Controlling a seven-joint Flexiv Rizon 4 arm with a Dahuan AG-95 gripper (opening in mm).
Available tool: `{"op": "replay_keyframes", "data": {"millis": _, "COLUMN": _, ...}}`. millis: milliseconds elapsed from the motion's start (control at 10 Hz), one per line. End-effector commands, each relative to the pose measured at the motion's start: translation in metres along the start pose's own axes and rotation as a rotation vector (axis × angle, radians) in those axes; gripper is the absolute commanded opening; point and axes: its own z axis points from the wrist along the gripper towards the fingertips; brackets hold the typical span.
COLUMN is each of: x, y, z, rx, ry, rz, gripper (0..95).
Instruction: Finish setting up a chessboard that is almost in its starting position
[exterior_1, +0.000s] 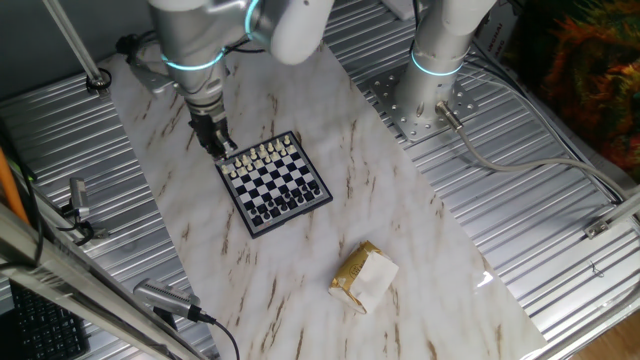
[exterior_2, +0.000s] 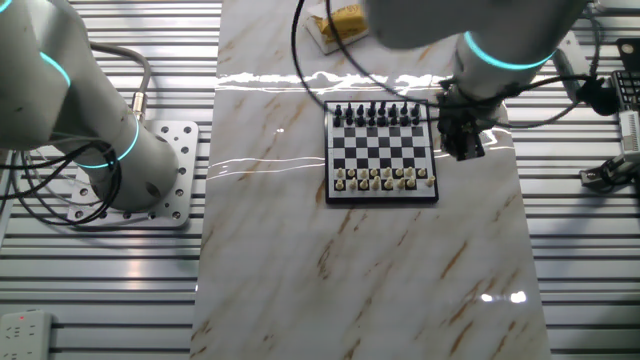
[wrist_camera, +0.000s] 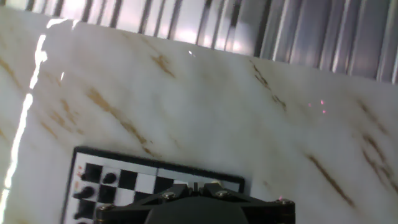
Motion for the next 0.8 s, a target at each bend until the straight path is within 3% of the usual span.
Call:
{"op": "replay_keyframes", "data": {"millis": 100, "x": -0.0017, "y": 0.0063, "z": -0.0088, "rx": -0.016, "ry": -0.013, "rz": 0.091, "gripper": 0.0}}
{"op": "replay_keyframes", "data": {"millis": 800, "x": -0.0012, "y": 0.0079, "z": -0.0116, "rx": 0.006, "ry": -0.032, "rz": 0.074, "gripper": 0.0}}
